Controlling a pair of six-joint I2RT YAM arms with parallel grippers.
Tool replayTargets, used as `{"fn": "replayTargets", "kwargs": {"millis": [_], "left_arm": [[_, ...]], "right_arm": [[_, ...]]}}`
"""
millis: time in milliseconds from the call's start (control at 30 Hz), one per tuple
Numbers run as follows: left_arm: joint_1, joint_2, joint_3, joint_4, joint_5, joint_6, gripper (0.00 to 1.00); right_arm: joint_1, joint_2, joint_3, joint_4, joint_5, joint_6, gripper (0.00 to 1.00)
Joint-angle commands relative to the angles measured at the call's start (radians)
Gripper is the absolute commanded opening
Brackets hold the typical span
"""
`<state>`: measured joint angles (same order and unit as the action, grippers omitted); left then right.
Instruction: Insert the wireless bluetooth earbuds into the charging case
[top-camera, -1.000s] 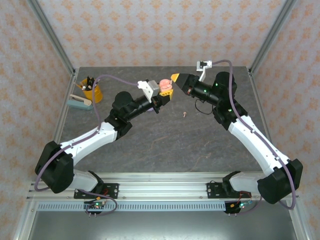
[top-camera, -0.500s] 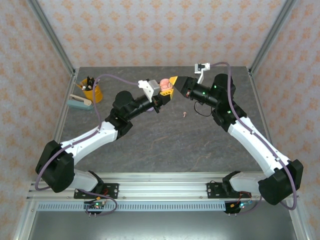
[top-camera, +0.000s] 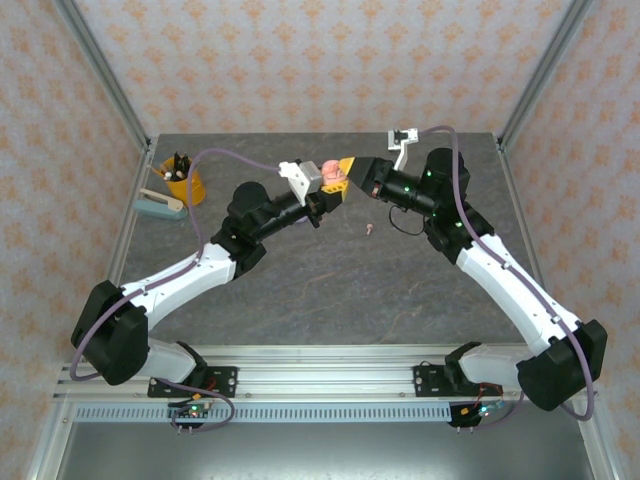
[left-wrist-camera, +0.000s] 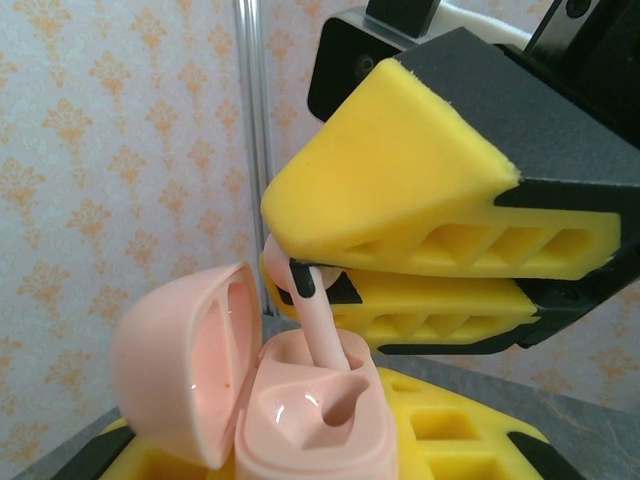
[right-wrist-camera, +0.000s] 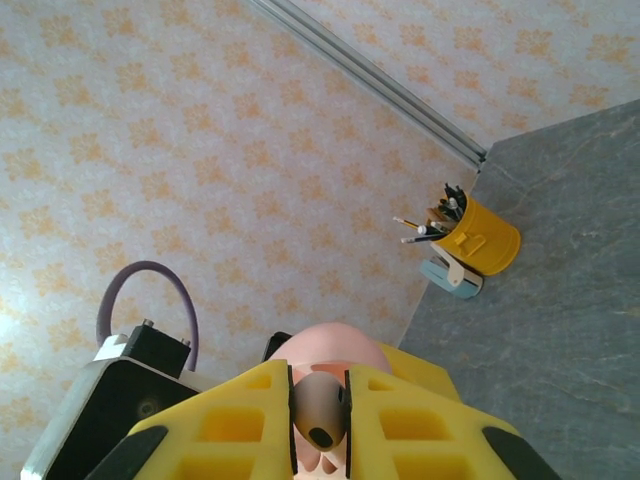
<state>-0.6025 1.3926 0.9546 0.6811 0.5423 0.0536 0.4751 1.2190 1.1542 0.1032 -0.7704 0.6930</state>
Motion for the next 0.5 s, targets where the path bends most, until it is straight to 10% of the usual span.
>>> {"fn": "replayTargets", "kwargs": {"millis": [0,467], "left_arm": [[-0.003,-0.012,0.031,0.056,-0.018,0.013,0.0],[-0.003,-0.019,0.0,0.062,-0.013,0.001,0.0]], "right_arm": [[0.008,-0.013,0.027,-0.139,-0.024,-0.102,0.17],[0.008,0.003,0.102,-0.349,0.046,-0.232,0.36]]}}
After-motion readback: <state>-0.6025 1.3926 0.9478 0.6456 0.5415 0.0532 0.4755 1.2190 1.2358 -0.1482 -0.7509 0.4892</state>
